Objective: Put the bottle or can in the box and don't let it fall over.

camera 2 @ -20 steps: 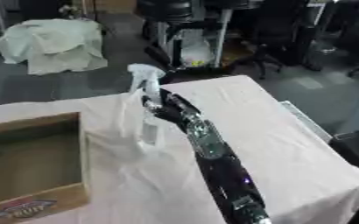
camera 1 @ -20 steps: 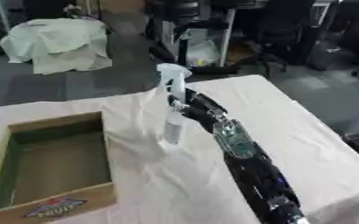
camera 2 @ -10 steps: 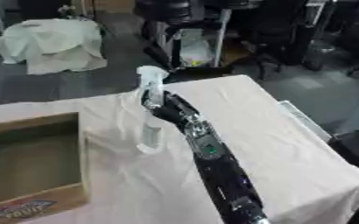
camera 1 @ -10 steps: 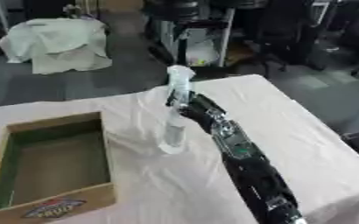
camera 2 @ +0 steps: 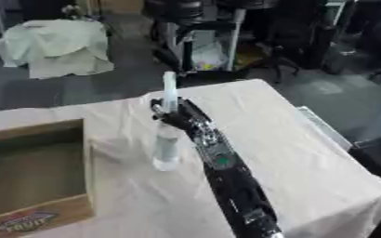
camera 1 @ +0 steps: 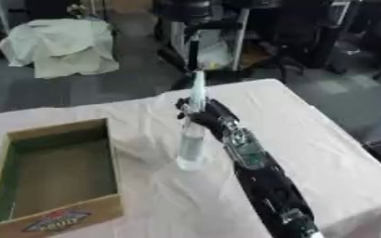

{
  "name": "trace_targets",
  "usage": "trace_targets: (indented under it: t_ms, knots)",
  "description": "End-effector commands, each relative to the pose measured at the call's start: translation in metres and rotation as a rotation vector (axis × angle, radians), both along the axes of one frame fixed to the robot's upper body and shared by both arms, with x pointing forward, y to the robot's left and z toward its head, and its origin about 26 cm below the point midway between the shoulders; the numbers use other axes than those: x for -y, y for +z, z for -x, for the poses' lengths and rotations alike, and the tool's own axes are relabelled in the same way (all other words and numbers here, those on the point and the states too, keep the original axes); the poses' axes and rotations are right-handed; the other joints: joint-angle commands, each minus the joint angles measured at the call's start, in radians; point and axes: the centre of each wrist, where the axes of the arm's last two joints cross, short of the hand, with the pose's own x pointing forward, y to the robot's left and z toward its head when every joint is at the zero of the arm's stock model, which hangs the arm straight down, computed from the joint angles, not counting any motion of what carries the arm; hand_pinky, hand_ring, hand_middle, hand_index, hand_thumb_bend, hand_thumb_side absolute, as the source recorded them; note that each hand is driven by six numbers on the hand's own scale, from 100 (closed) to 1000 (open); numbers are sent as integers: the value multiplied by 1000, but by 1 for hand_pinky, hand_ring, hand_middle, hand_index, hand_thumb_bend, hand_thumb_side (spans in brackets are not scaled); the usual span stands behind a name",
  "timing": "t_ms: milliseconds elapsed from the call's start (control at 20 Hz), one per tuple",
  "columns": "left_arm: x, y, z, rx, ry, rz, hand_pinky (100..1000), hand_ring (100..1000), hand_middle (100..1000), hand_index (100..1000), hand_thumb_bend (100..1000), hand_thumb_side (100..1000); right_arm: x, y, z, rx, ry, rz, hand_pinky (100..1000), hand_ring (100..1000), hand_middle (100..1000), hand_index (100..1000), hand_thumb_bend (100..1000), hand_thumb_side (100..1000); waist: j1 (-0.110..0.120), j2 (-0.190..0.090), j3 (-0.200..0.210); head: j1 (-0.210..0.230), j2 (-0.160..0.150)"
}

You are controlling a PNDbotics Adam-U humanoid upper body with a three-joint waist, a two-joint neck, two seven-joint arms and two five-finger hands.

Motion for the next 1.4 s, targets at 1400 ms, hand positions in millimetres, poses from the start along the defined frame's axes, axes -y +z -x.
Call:
trace_targets:
  t_ms: [1400]
  knots:
    - [0, 6, 0, 13, -19, -18, 1000, 1000, 1000, 776, 116, 773, -26, 71, -18, 207, -179, -42, 143, 222, 257, 185, 100, 377, 1, -16, 1, -3, 0]
